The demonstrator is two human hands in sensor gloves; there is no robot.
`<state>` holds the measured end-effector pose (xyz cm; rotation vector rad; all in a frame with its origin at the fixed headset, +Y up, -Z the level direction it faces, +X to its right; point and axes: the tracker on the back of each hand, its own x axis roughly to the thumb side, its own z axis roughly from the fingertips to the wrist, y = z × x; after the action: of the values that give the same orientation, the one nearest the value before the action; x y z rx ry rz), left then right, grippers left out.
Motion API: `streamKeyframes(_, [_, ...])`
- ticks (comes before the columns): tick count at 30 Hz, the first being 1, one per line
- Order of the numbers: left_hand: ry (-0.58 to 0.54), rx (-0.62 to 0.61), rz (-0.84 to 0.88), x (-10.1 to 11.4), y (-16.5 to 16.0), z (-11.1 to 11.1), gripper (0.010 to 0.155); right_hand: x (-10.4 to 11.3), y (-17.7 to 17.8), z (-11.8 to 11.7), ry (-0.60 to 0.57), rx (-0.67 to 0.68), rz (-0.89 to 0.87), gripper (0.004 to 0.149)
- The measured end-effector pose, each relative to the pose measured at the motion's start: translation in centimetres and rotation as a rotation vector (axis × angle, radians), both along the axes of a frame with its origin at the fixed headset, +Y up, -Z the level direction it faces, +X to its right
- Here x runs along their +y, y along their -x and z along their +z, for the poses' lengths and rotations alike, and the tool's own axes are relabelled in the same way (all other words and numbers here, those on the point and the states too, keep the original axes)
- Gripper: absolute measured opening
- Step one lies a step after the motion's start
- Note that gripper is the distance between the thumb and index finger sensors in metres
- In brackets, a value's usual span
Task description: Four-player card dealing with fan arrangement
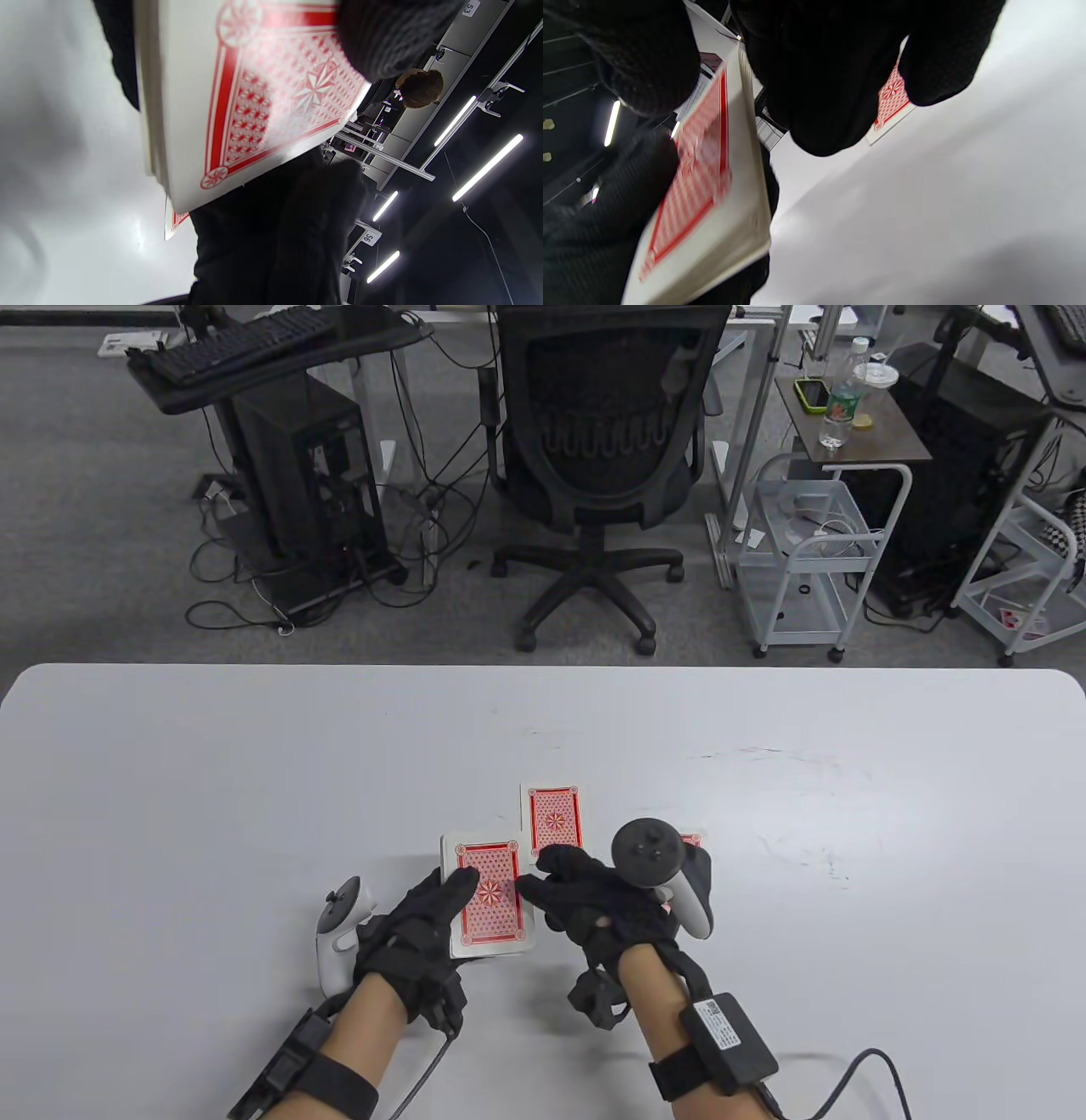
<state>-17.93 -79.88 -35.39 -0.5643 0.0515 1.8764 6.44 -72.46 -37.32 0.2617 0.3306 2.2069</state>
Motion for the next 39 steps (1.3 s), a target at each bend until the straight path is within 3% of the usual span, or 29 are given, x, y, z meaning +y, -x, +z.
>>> streamKeyframes(2, [0.006, 0.019, -0.015, 0.1, -0.2, 0.3, 0.055, -0.4, 0.2, 0.4, -0.035, -0.088, 0.016, 0.066])
streamKeyframes(6, [0.007, 0.026, -0.053, -0.1, 0.2, 0.3, 0.055, -1.1, -0.3, 0.2, -0.032, -0.126, -0.038, 0.063])
streamKeyframes(11, [-0.002, 0.005, -0.021, -0.1, 1.0, -0.3, 0.055, -2.3, -1.9, -0.6, 0.059, -0.106, -0.256, 0.065])
streamKeyframes(14, [-0.003, 0.053, -0.072, -0.1, 2.6, -0.6, 0.055, -1.9, -3.5, -0.7, 0.028, -0.121, -0.224, 0.071])
streamKeyframes(19, [0.045, 0.140, -0.148, -0.8, 5.5, -0.9, 0.055, -2.4, -4.5, -0.5, 0.030, -0.122, -0.034, 0.078])
streamKeyframes(28, [0.046, 0.151, -0.182, -1.1, 6.2, -1.2, 0.055, -3.6, -1.0, 0.0, -0.079, -0.113, 0.748, 0.080])
streamKeyframes(31, [0.041, 0.142, -0.187, -1.0, 6.0, -1.2, 0.055, -3.9, -0.6, 0.1, -0.054, -0.105, 0.879, 0.080])
streamKeyframes(35, [0.032, 0.131, -0.192, -0.9, 5.8, -1.3, 0.055, -2.9, -1.0, 0.1, -0.062, -0.122, 0.784, 0.080])
streamKeyframes(37, [0.024, 0.128, -0.187, -0.7, 5.4, -1.2, 0.055, -1.9, -1.3, 0.1, -0.087, -0.122, 0.662, 0.077])
streamKeyframes(39, [0.007, 0.113, -0.174, -0.2, 4.5, -1.0, 0.054, -0.8, -1.4, 0.3, -0.134, -0.099, 0.417, 0.074])
